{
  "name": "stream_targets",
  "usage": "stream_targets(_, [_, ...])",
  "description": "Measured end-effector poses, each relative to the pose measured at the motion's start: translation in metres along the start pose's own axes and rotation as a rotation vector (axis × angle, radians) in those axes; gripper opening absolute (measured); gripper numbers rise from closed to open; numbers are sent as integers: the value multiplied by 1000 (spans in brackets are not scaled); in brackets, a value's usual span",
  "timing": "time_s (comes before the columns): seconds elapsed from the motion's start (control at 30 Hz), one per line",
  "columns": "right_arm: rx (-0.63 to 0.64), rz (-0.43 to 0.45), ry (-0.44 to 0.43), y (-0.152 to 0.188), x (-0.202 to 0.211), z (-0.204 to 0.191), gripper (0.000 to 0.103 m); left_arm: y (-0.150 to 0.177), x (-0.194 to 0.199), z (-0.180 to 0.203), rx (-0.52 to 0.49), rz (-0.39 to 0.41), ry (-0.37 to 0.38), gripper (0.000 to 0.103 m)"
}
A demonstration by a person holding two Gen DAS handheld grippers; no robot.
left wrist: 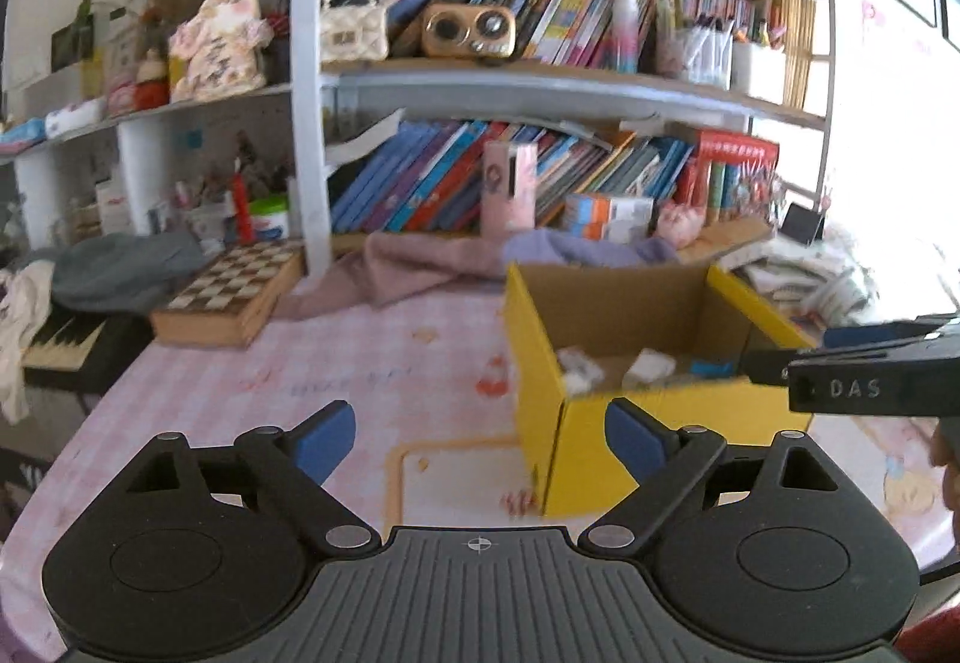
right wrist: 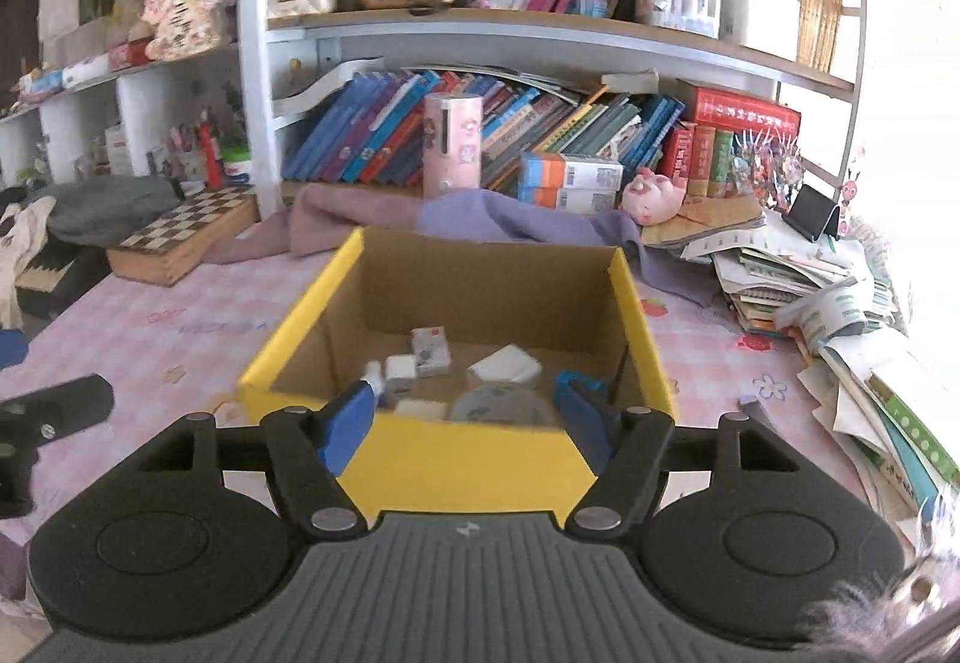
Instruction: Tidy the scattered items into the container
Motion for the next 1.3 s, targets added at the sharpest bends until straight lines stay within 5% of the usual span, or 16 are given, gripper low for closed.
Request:
stream_targets(0.57, [17,-73,-24,64,89,-78,80,50,93,-42,1,-78,-27,97])
stream_targets(1.3, [21,-150,-38,96,127,-101,92,74,132,-51,38,-136,-22,101])
Point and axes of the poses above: each gripper's, at about its wrist camera, not at the fingertips, and x roughly against the way its jaws point, z to its right, y to its underside, the point moved 5 cm from there along -x, roughly the way its jaws point, and after that the axes turned 10 degrees about z, right-handed, at the moved point
